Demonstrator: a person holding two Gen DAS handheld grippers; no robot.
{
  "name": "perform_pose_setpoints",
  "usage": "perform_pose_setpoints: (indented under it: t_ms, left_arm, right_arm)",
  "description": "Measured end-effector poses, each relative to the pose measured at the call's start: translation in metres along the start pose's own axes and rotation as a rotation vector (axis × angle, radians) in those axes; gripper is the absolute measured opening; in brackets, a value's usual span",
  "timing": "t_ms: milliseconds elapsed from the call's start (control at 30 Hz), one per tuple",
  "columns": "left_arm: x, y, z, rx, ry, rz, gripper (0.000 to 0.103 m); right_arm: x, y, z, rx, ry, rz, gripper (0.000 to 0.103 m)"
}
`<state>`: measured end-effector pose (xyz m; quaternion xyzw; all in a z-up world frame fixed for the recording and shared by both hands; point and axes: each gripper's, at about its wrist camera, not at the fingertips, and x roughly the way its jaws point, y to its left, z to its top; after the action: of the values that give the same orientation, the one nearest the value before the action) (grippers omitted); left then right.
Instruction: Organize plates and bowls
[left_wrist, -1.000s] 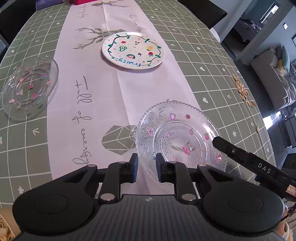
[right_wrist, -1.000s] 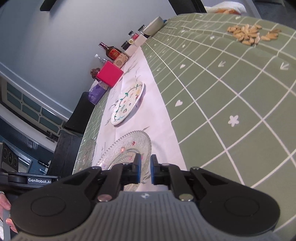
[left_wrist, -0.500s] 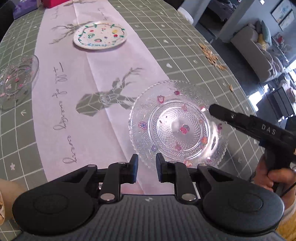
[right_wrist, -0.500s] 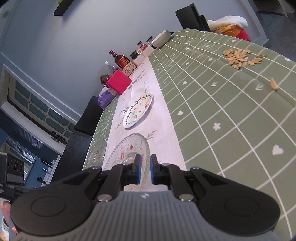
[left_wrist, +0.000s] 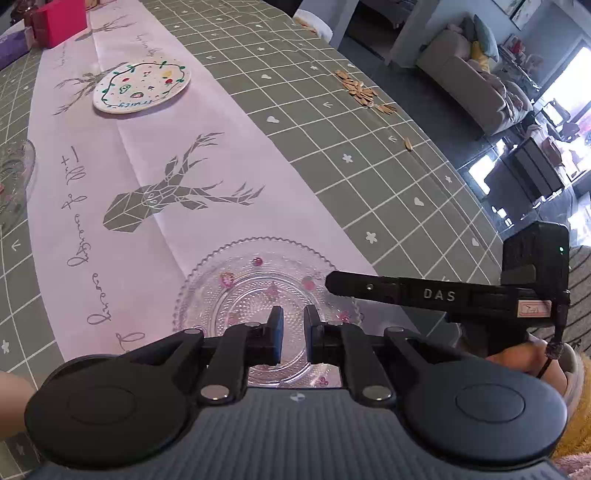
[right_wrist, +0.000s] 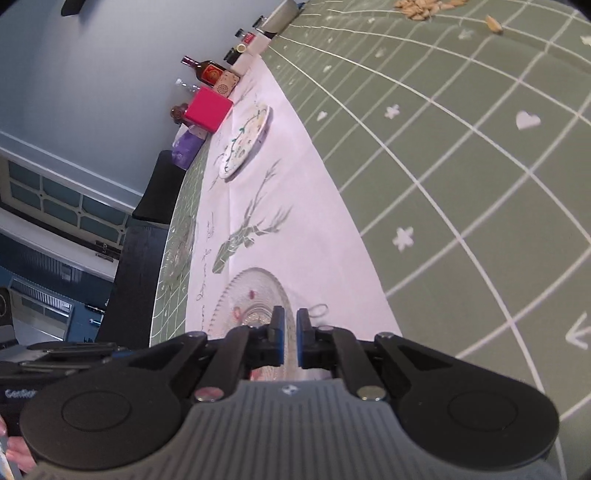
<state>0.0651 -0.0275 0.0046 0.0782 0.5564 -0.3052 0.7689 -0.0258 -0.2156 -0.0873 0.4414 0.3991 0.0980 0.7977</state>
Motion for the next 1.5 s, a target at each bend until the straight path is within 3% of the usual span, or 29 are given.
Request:
perform_pose_setpoints:
  t_ms: [333, 467, 633, 1133, 1333, 1400, 1467, 1500]
  left_arm:
    - [-0.002, 0.003, 0.002, 0.003, -0.018, 0.053, 0.013]
    - [0.002, -0.002, 0.001, 0.036, -0.027, 0.139, 0.013]
    - [0.007, -0.005, 0.001, 0.047, -0.016, 0.145, 0.013]
    - [0.012, -0.014, -0.003, 0.084, -0.007, 0.208, 0.014]
    - [0.008, -0.018, -0.004, 0.116, -0.035, 0.259, 0.021]
    - [0.005, -0.021, -0.004, 0.130, -0.050, 0.277, 0.023]
    - [0.001, -0.025, -0.005, 0.150, -0.070, 0.297, 0.029]
    - [-0.001, -0.026, -0.006, 0.158, -0.082, 0.303, 0.034]
  right_arm:
    - [-0.012, -0.006, -0.002, -0.026, -0.010, -0.040, 0.002]
    - [-0.020, -0.007, 0.000, -0.059, -0.034, -0.069, 0.002]
    - [-0.026, -0.007, 0.002, -0.100, -0.056, -0.097, 0.002]
    - [-0.020, 0.031, -0.020, -0.454, -0.150, -0.314, 0.003]
    - [-0.019, 0.048, -0.030, -0.613, -0.215, -0.410, 0.010]
    - [-0.021, 0.053, -0.032, -0.638, -0.234, -0.412, 0.020]
    - [-0.024, 0.059, -0.034, -0.655, -0.265, -0.412, 0.042]
    - [-0.025, 0.062, -0.035, -0.662, -0.280, -0.408, 0.046]
